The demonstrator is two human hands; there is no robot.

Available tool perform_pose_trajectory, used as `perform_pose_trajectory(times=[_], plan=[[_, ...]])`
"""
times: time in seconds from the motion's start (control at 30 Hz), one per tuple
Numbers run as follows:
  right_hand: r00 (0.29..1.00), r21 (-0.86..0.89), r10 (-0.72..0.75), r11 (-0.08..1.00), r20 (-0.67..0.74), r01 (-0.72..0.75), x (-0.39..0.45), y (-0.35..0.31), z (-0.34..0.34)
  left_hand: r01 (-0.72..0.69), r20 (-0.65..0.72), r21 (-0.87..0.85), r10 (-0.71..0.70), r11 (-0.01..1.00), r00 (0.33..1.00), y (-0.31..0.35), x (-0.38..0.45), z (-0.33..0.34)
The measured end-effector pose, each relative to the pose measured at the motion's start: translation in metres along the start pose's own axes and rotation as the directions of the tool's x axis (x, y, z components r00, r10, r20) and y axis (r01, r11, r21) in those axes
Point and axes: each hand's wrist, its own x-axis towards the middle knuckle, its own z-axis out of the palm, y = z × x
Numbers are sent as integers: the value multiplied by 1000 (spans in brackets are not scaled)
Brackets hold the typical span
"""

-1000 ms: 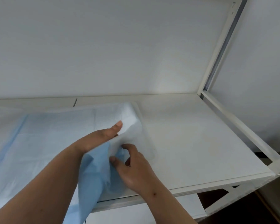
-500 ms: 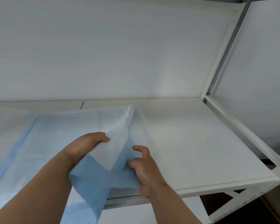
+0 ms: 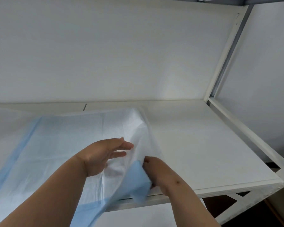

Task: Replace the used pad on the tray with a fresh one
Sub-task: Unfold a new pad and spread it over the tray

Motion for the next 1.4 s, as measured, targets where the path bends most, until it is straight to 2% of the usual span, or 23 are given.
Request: perform_pose_trajectory(times=[0.07, 0.17, 0.23, 0.3, 0.43, 0.67, 0.73, 0.8, 0.87, 0.93, 1.1, 1.23, 1.3, 1.33, 1.4], plan=[[997, 176, 32, 984, -67, -20, 2, 4, -9, -8, 12, 86, 7, 996, 1000, -2, 1, 8], [997, 579, 74, 813, -2, -59, 2, 12, -17, -13, 40, 188, 5, 982, 999, -7, 7, 19], [994, 713, 91, 694, 53, -101, 2, 20, -19, 10, 47, 294, -25, 956, 999, -6, 9, 27], [991, 758, 114, 639, 73, -129, 3, 26, -17, 34, 55, 407, -62, 913, 997, -6, 12, 34], [993, 726, 101, 678, 60, -113, 1, 28, -12, 26, 28, 596, -53, 803, 998, -7, 20, 41], [975, 604, 180, 794, -129, -67, -1, 36, -27, 38, -11, 877, -59, 479, 998, -16, 33, 45], [959, 448, 206, 888, -195, -100, -1, 38, -35, 57, -28, 911, -76, 407, 997, -20, 36, 46], [952, 195, 177, 972, -251, -130, -1, 38, -41, 81, -49, 929, -97, 360, 994, -23, 37, 51], [948, -48, 119, 989, -295, -139, -1, 37, -43, 109, -77, 939, -112, 325, 991, -26, 37, 56], [945, -160, 80, 978, -317, -137, -4, 35, -44, 137, -110, 945, -108, 297, 988, -31, 36, 59], [974, 19, 154, 988, -166, -153, -15, 30, -41, 143, -129, 945, -67, 293, 989, -34, 34, 63], [985, -133, 81, 986, -150, -102, -13, 33, -41, 148, -142, 949, -44, 278, 989, -38, 31, 59], [990, -151, 55, 986, -130, -74, -10, 35, -40, 149, -148, 944, -25, 294, 989, -42, 32, 58], [992, -86, 60, 994, -113, -70, -8, 36, -39, 153, -157, 936, -12, 317, 988, -42, 32, 57], [995, 187, 87, 979, -44, -78, -7, 40, -39, 163, -180, 908, 10, 385, 984, -41, 34, 54]])
